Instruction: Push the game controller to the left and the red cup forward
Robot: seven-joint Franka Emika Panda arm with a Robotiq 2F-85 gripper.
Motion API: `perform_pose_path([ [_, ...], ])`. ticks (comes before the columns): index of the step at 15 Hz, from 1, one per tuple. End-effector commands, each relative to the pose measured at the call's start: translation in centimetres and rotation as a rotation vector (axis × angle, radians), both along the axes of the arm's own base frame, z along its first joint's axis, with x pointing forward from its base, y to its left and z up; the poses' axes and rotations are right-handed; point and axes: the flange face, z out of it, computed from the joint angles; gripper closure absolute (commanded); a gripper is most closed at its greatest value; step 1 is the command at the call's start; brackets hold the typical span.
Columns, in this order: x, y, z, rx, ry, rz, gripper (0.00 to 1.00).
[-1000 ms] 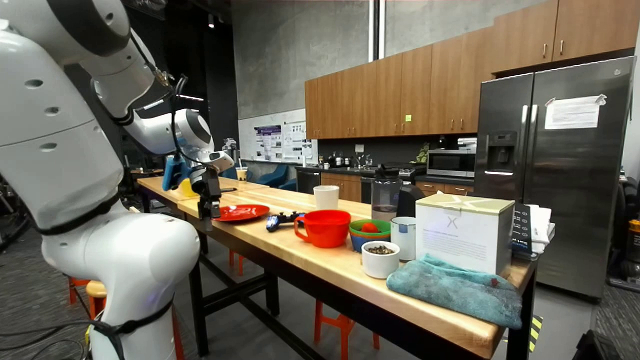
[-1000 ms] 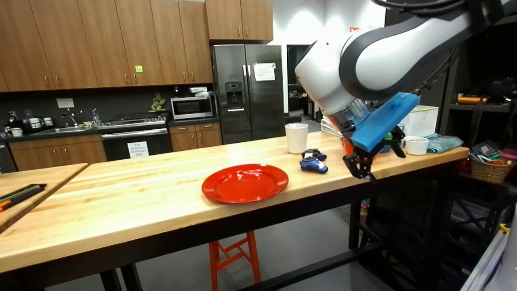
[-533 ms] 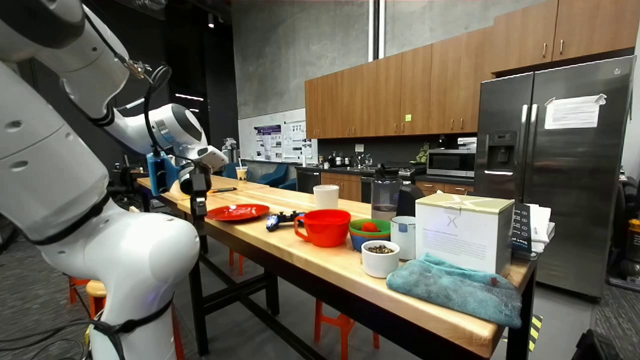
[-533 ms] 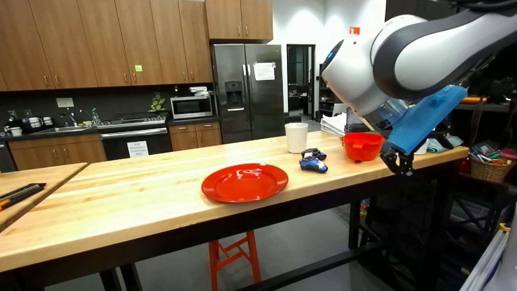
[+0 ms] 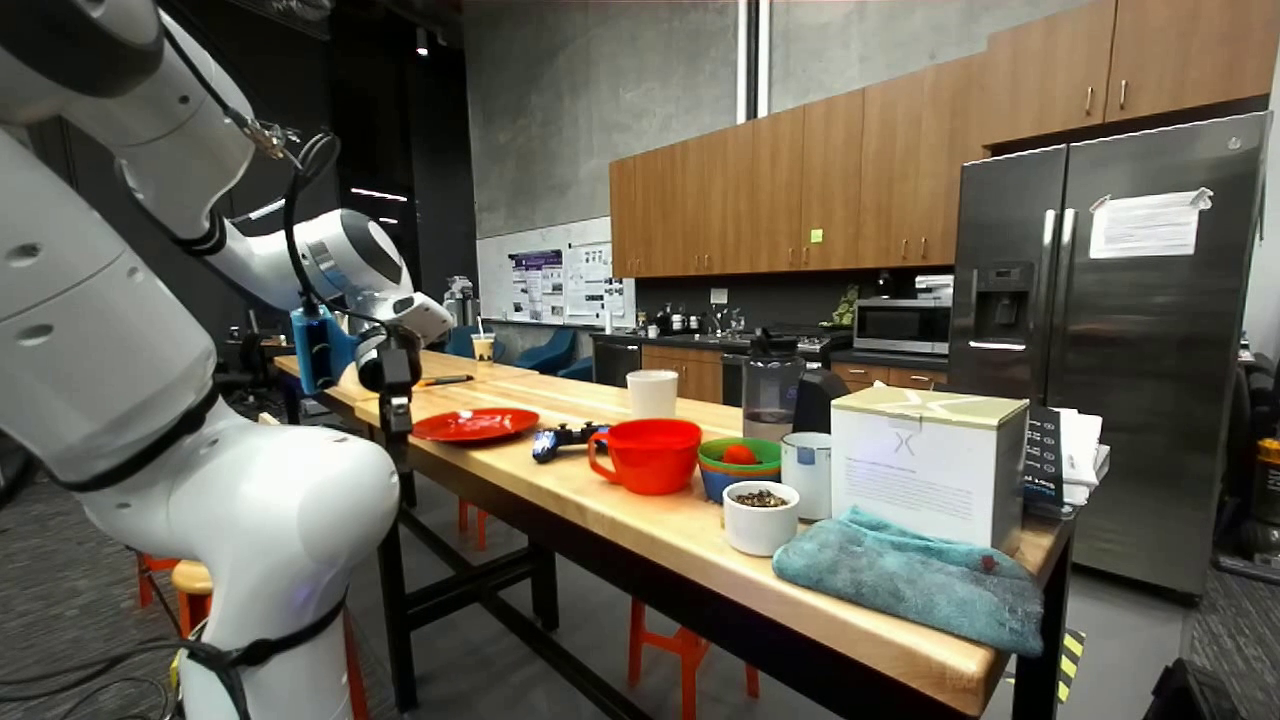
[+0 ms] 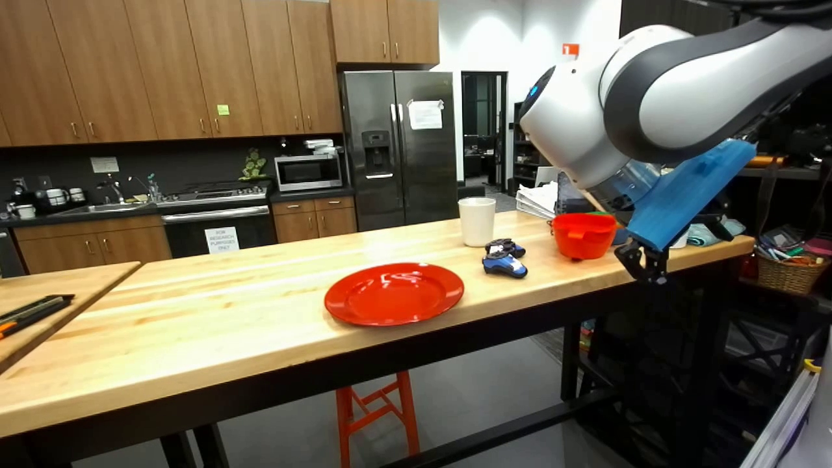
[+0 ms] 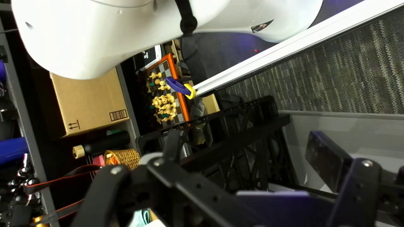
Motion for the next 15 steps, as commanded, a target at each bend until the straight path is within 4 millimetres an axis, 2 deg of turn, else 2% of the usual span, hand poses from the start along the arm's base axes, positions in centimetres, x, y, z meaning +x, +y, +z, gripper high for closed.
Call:
perform_pose_path([
  [1, -0.2, 0.0, -0.2, -0.019, -0.005, -0.011, 0.0],
  [3, -1.0, -0.5, -0.7, -0.05, -0.009, -0.024, 0.0],
  [5, -2.9, -1.6, -1.6, -0.09, 0.017, -0.075, 0.0],
  [8, -4.4, -3.4, -3.9, -0.163, 0.035, -0.16, 0.0],
  [10, -4.2, -5.8, -5.6, -0.21, 0.011, -0.211, 0.0],
  [12, -3.1, -8.1, -6.4, -0.257, -0.038, -0.228, 0.0],
  [13, -1.5, -8.5, -5.7, -0.277, -0.067, -0.234, 0.0],
  [15, -0.7, -9.9, -5.3, -0.297, -0.127, -0.231, 0.0],
])
